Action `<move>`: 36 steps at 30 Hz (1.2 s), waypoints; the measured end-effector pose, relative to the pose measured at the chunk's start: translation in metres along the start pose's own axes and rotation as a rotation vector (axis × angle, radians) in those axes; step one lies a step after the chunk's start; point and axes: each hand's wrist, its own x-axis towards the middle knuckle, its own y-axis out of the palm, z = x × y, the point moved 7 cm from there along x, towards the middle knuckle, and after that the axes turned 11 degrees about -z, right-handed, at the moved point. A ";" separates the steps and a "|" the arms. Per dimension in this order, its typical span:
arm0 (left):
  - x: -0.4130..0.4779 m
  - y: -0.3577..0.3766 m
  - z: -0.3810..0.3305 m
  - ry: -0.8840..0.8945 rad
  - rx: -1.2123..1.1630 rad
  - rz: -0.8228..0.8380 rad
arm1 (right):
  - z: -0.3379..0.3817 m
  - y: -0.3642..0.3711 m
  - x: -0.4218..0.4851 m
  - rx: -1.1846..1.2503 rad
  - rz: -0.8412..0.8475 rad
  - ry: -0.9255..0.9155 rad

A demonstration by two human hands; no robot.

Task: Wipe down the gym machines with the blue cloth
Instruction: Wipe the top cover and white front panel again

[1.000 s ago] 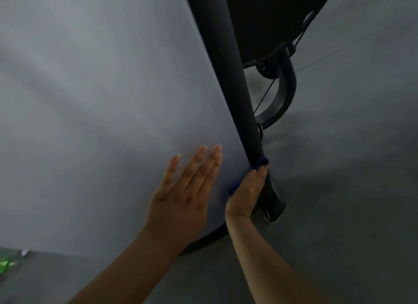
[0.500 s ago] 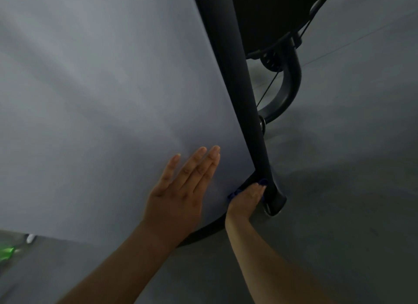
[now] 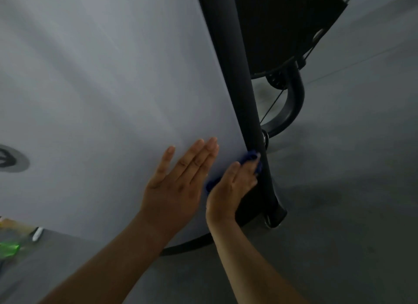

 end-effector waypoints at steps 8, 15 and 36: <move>0.002 -0.024 0.034 -0.117 0.050 -0.165 | 0.034 -0.001 0.006 -0.042 0.038 -0.151; 0.002 -0.041 0.089 -0.400 0.086 -0.200 | 0.093 0.006 0.002 -0.166 0.190 -0.858; -0.017 -0.048 0.175 -0.725 0.014 -0.296 | 0.266 0.033 -0.039 -0.152 0.244 -1.458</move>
